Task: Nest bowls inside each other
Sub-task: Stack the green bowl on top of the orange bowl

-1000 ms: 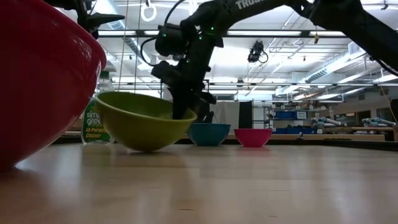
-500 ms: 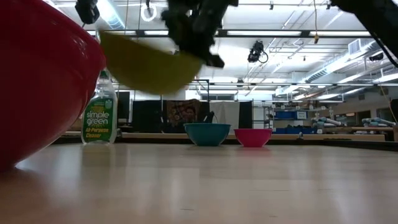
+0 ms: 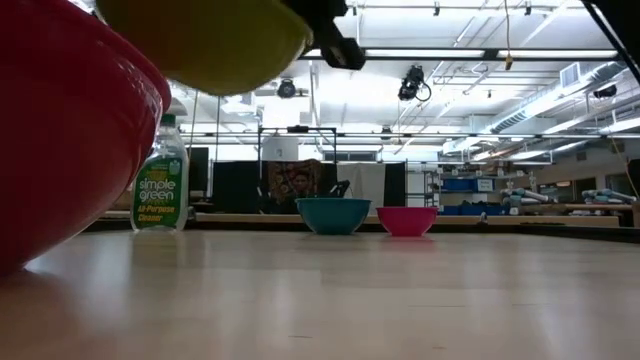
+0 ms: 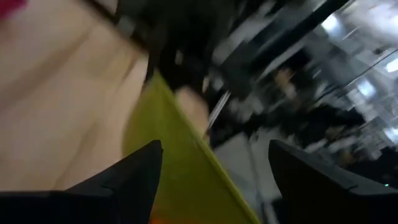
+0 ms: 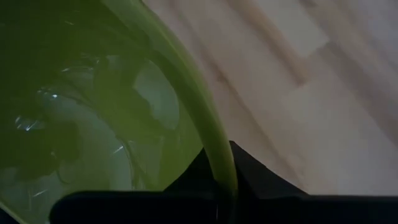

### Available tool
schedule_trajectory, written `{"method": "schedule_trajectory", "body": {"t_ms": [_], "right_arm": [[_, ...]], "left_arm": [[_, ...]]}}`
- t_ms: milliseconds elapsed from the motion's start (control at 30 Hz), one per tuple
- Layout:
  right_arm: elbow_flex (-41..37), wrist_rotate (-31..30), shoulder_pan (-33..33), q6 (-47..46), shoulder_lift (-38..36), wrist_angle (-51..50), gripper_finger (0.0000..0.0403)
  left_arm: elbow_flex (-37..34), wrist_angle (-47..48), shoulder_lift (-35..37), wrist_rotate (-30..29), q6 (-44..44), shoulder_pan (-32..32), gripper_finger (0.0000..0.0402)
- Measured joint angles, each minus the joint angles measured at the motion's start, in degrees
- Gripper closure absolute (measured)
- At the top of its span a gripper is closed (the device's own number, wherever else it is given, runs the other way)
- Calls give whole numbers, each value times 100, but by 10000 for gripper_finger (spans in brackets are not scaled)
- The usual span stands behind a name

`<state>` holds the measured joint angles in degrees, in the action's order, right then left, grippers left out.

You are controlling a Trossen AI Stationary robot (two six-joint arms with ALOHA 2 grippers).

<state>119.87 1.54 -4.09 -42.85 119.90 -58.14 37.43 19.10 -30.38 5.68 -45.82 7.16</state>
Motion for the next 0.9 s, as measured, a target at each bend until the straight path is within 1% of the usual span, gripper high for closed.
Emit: {"method": "schedule_trajectory", "body": {"t_ms": [133, 200, 300, 400, 467, 600, 733, 900], "right_arm": [[2, -367, -66, -145, 0, -449, 382], [-2, -492, -75, -198, 0, -621, 381], [0, -524, -72, -198, 0, -572, 378], [0, -551, -65, -81, 0, -559, 377], [0, -631, -64, -36, 0, -477, 378], [2, -676, -64, 77, 0, -429, 378], [0, -664, -70, 102, 0, -410, 377], [0, -662, -118, 128, 0, -429, 377]], "left_arm": [[1028, 1342, -722, -132, 1, 227, 116], [1595, 2042, -1163, -392, -13, 305, 121], [2329, 3015, -1862, -833, -204, 376, 129], [2827, 3564, -2537, -971, -470, 409, 132], [3027, 3873, -2966, -977, -683, 411, 132], [3259, 3871, -3589, -993, -776, 534, 132], [3326, 3989, -3972, -1059, -1041, 636, 132], [3332, 4258, -4231, -1047, -1229, 662, 136]]}}
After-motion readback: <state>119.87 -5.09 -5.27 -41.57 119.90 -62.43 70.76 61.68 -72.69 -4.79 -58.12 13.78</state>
